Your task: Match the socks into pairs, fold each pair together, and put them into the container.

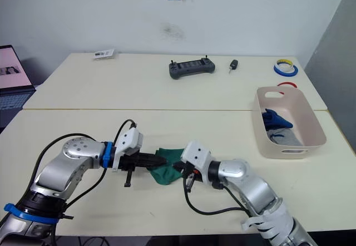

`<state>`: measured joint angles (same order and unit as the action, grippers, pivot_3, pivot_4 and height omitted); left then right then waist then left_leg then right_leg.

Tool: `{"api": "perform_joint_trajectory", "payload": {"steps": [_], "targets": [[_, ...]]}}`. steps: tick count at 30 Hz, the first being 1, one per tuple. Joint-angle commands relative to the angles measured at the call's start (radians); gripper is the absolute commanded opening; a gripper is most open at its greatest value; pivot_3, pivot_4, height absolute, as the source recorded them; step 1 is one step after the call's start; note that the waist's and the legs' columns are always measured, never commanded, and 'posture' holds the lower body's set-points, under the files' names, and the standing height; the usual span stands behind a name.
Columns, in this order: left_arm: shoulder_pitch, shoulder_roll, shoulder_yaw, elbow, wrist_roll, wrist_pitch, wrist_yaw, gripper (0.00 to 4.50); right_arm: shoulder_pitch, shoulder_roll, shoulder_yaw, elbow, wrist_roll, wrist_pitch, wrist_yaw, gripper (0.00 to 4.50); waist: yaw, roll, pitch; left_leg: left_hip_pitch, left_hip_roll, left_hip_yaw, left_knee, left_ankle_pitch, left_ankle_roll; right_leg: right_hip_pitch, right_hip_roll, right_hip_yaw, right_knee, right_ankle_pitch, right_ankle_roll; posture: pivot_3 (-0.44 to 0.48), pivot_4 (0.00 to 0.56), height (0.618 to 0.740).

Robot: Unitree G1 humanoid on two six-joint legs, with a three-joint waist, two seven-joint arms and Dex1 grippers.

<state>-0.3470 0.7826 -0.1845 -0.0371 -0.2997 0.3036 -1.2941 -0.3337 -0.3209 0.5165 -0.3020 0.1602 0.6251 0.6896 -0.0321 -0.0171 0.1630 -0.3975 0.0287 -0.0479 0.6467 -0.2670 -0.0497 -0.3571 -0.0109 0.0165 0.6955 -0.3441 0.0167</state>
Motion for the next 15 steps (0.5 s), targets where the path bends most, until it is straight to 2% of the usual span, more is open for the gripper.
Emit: {"api": "perform_joint_trajectory", "payload": {"steps": [1,6,10,15], "targets": [[-0.005,0.007,-0.030,0.074,0.080,-0.112,-0.007,0.00,-0.020,0.007,0.028,0.024,-0.034,-0.005,-0.006,0.02,0.000,0.000,0.000,0.000,0.000,0.000,0.000,0.000,0.000,0.000,0.000,0.000,0.000,0.000,0.000,0.000,0.150,0.740],[-0.010,0.013,-0.033,0.184,0.140,-0.212,-0.004,0.00,0.013,-0.041,0.005,0.003,-0.047,0.031,-0.005,0.02,0.001,0.000,0.000,0.000,0.000,0.000,0.000,0.000,0.000,0.000,0.001,0.000,0.000,0.000,0.000,0.000,0.150,0.740],[-0.008,0.002,-0.026,0.181,0.128,-0.217,0.000,0.00,0.031,-0.058,-0.027,-0.019,-0.035,0.033,-0.007,0.02,0.001,0.000,0.000,0.001,0.000,0.000,0.000,0.000,0.000,0.001,0.001,0.000,0.001,0.000,0.000,0.000,0.150,0.740],[-0.010,-0.003,0.047,0.090,-0.004,-0.062,0.003,0.00,0.034,-0.042,-0.094,-0.116,0.050,0.037,0.019,0.02,0.000,0.000,0.000,0.001,0.001,0.000,0.000,0.000,0.000,0.001,0.001,0.000,0.001,0.000,0.000,0.000,0.150,0.740]]}}
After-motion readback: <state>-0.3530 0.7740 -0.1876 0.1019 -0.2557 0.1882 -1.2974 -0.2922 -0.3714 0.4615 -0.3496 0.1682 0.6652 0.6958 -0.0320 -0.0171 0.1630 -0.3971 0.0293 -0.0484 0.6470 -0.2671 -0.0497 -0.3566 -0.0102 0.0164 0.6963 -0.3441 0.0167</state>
